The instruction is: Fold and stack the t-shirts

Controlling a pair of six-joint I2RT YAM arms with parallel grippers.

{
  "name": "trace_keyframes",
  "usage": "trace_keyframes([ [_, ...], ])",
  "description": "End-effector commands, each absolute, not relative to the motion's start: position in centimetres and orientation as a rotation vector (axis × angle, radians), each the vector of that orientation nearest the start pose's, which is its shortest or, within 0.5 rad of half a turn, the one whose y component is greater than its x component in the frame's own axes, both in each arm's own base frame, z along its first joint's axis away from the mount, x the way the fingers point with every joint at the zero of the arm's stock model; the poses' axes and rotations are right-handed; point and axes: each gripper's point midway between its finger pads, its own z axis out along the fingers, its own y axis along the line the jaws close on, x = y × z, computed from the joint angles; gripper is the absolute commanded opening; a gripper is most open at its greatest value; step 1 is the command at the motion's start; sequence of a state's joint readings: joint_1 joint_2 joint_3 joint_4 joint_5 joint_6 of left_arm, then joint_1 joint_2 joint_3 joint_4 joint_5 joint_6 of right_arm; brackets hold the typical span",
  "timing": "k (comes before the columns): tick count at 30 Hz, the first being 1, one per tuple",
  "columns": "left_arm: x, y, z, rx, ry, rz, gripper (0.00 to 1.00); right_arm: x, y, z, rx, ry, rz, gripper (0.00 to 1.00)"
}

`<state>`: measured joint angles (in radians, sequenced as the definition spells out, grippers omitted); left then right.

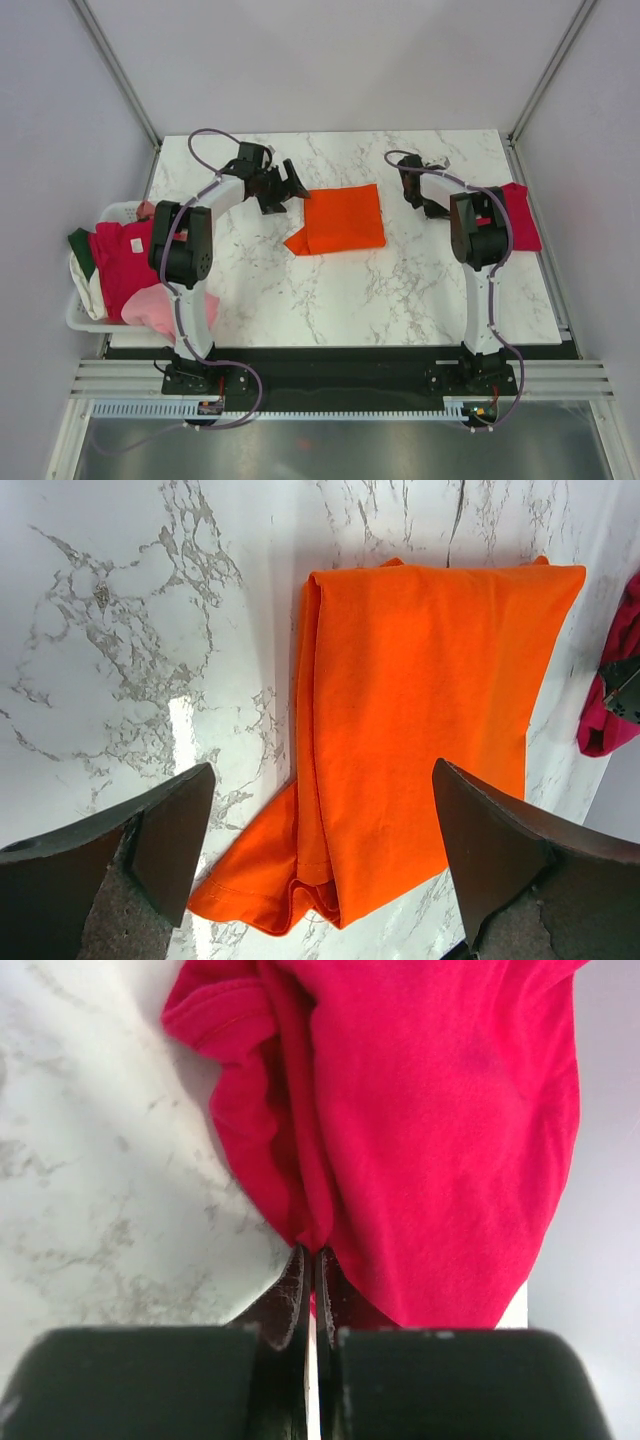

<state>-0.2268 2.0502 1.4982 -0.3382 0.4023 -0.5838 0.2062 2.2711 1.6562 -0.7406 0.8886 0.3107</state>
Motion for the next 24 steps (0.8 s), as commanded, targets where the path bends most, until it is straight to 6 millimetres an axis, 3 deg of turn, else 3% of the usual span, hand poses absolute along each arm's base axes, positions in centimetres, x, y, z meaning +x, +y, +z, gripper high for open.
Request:
trace_keyframes([
  [1,46.9,-19.6,10.0,-0.196,2.463,-0.844,0.97,45.0,-0.4,2.9,0.243,2.507,-0.958,0.0],
  [7,46.6,-19.1,9.6,-0.205,2.475,-0.831,0.96,45.9,7.0,4.4,0.211,2.524,-0.645,0.01],
  [9,46.5,-19.3,9.5,-0.202,2.479,-0.838,0.96,46.5,9.3,5.1,0.2,2.552,-0.491,0.14],
  [11,46.4,-19.5,9.2,-0.199,2.487,-0.848,0.96,47.0,10.2,6.2,0.213,2.542,-0.421,0.43],
  [15,46.5,-19.9,8.8,-0.198,2.498,-0.851,0.96,47.8,12.0,10.1,0.209,2.468,-0.239,0.5],
  [17,46.4,-20.1,8.3,-0.199,2.509,-0.853,0.96,47.5,13.0,10.8,0.191,2.463,-0.142,0.54],
  [18,46.5,-20.1,8.3,-0.199,2.509,-0.855,0.96,48.0,13.4,12.4,0.196,2.412,-0.089,0.58],
  [20,46.5,-20.3,8.1,-0.198,2.513,-0.856,0.96,47.5,14.5,12.2,0.166,2.41,0.009,0.71],
  [21,46.5,-20.2,8.0,-0.2,2.516,-0.853,0.96,48.2,15.2,13.6,0.157,2.35,0.083,0.76],
  [22,46.5,-20.3,7.9,-0.198,2.519,-0.854,0.96,48.3,16.0,13.6,0.136,2.34,0.147,0.84],
  [24,46.5,-20.5,7.7,-0.185,2.526,-0.858,0.96,48.5,17.3,13.0,0.111,2.335,0.279,0.88],
])
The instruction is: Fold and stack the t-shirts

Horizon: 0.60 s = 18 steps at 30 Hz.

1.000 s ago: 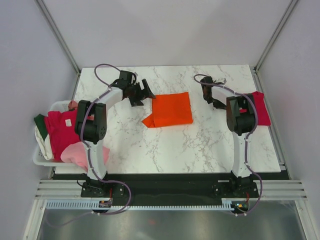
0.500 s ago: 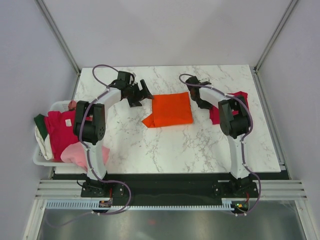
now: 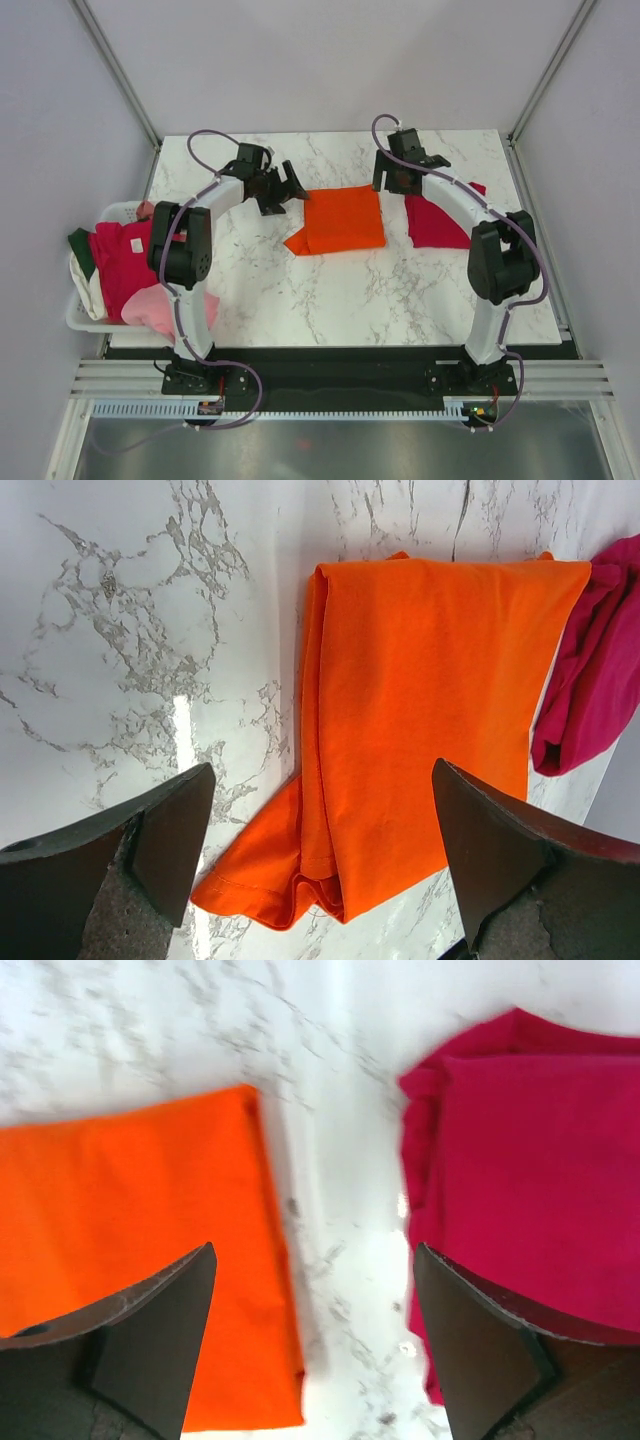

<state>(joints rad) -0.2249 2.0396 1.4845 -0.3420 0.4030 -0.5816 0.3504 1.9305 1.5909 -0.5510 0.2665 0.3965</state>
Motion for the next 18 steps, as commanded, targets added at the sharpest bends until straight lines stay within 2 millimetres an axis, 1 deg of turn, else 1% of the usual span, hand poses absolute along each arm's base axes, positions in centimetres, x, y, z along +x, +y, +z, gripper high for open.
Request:
trace_keyframes([
  [1,46.5,-20.6,7.7,-0.181,2.527,-0.858,0.96,48.5,17.6,12.7,0.108,2.34,0.307,0.89],
  [2,46.5,-20.7,7.7,-0.176,2.531,-0.86,0.96,48.9,17.9,12.9,0.105,2.335,0.338,0.89],
  [3,46.6,-20.8,7.5,-0.176,2.536,-0.858,0.96,49.1,18.7,12.2,0.087,2.348,0.394,0.89],
  [4,46.6,-20.9,7.3,-0.177,2.541,-0.856,0.96,49.2,19.1,12.1,0.089,2.348,0.422,0.9],
  [6,46.7,-21.0,7.2,-0.173,2.546,-0.854,0.96,49.9,19.8,11.5,0.088,2.34,0.478,0.9],
  [8,46.6,-21.2,7.0,-0.171,2.557,-0.849,0.96,50.2,20.2,10.9,0.102,2.341,0.524,0.88],
  [9,46.9,-21.3,7.1,-0.168,2.551,-0.847,0.96,50.7,20.0,10.4,0.114,2.335,0.542,0.86],
  [10,46.9,-21.4,6.6,-0.172,2.563,-0.841,0.96,50.8,20.2,10.0,0.127,2.339,0.564,0.83],
  [12,47.2,-21.6,6.4,-0.172,2.566,-0.841,0.88,51.4,19.8,9.1,0.144,2.339,0.565,0.81],
  [13,47.2,-21.7,5.9,-0.173,2.578,-0.836,0.86,51.5,19.3,8.6,0.16,2.345,0.544,0.76],
  [15,47.5,-21.6,5.5,-0.182,2.585,-0.823,0.82,51.8,18.9,7.4,0.174,2.364,0.539,0.75],
  [16,47.4,-21.6,4.8,-0.189,2.601,-0.817,0.81,51.8,19.0,7.0,0.171,2.372,0.553,0.77],
  [17,47.7,-21.6,4.9,-0.189,2.597,-0.814,0.81,51.8,19.0,6.1,0.173,2.389,0.555,0.77],
  [18,47.7,-21.7,4.6,-0.19,2.602,-0.81,0.81,51.9,18.9,5.6,0.177,2.392,0.555,0.78],
])
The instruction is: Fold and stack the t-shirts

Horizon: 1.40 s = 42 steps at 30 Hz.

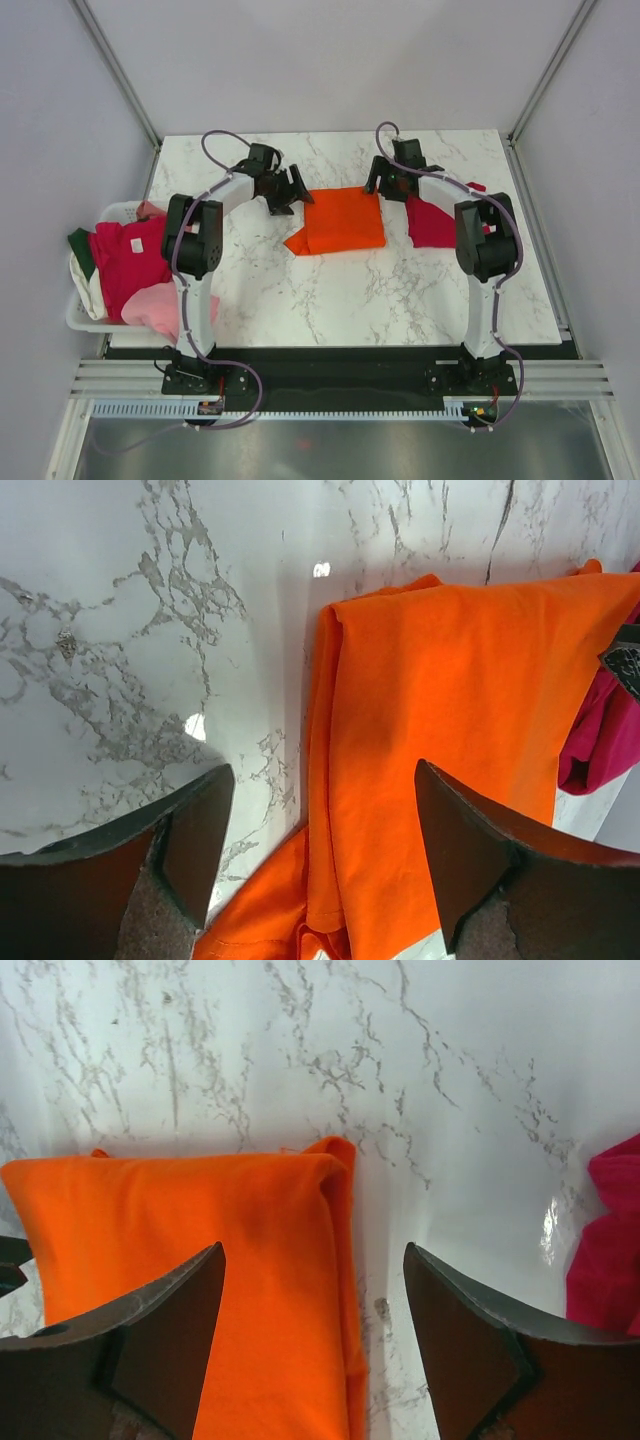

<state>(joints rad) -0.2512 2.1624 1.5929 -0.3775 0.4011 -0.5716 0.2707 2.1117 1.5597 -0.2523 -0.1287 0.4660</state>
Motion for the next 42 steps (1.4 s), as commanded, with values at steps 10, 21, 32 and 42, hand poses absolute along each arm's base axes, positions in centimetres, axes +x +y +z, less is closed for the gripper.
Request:
trace_keyframes([
  [10,48.6,-22.7,2.3,-0.221,2.65,-0.78,0.74,51.4,20.0,1.4,0.188,2.451,0.68,0.72],
  [21,49.2,-24.2,0.7,-0.251,2.678,-0.745,0.58,51.4,21.6,0.2,0.171,2.473,0.697,0.63],
  [32,50.1,-24.4,0.5,-0.293,2.643,-0.681,0.15,52.6,23.0,1.6,0.169,2.422,0.67,0.0],
  [42,46.5,-24.3,9.0,-0.173,2.419,-0.711,0.02,49.0,22.3,11.5,0.069,2.244,0.737,0.0],
])
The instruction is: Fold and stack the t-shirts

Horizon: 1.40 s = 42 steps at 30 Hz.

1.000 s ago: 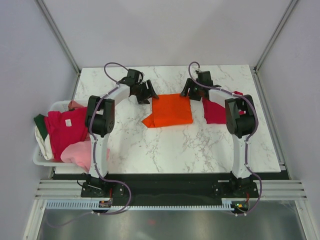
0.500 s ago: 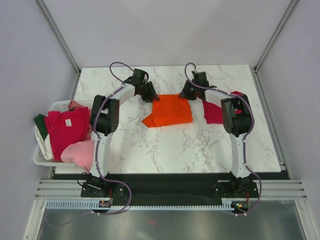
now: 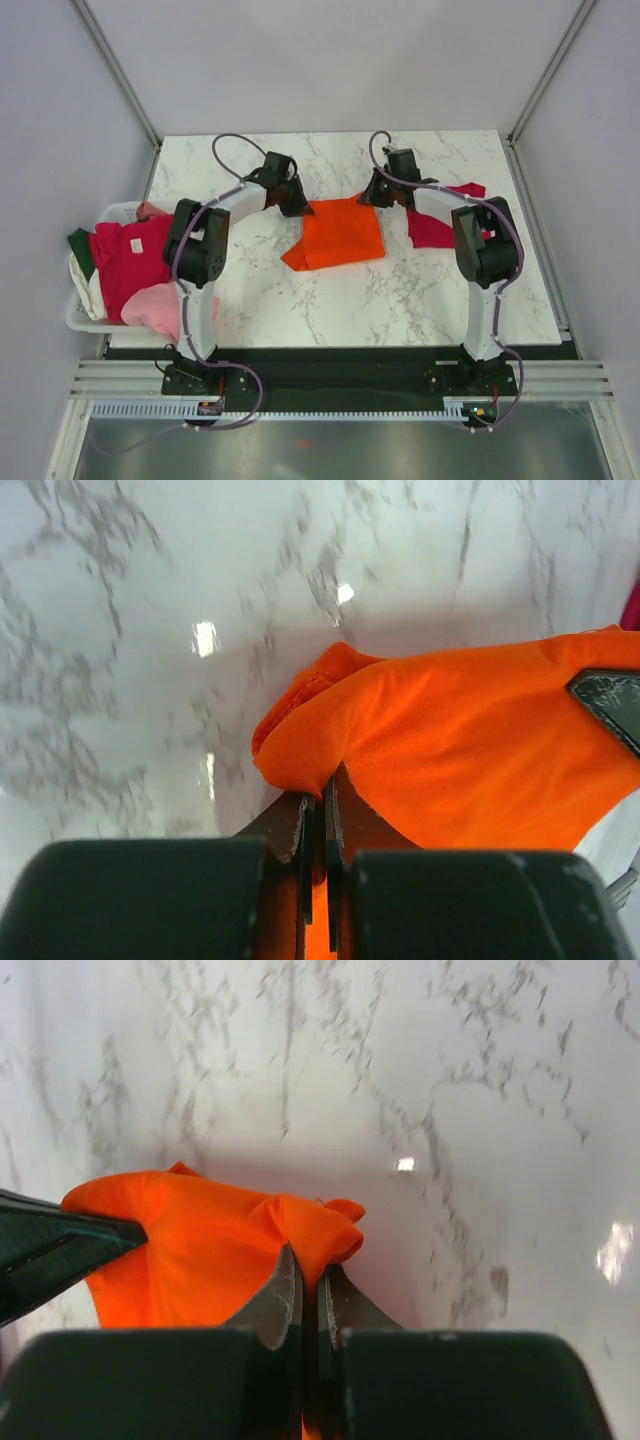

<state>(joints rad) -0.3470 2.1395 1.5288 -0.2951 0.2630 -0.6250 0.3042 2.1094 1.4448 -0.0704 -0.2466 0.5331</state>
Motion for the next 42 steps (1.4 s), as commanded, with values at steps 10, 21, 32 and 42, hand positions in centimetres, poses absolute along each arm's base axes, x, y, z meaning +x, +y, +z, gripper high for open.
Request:
trace_keyframes([
  [10,37.4,-31.5,18.6,-0.015,2.265,-0.879,0.02,41.1,12.8,15.8,0.273,2.237,0.472,0.0],
  [21,32.0,-42.0,24.2,0.18,2.186,-1.064,0.02,36.6,-2.3,23.4,0.569,2.112,0.142,0.0],
  [32,35.2,-52.4,24.1,0.217,2.135,-1.214,0.02,38.3,-10.5,22.8,0.801,2.054,0.023,0.0],
  [42,42.1,-54.2,20.6,0.068,2.127,-1.271,0.02,42.6,-13.5,19.6,0.874,2.097,-0.05,0.0],
])
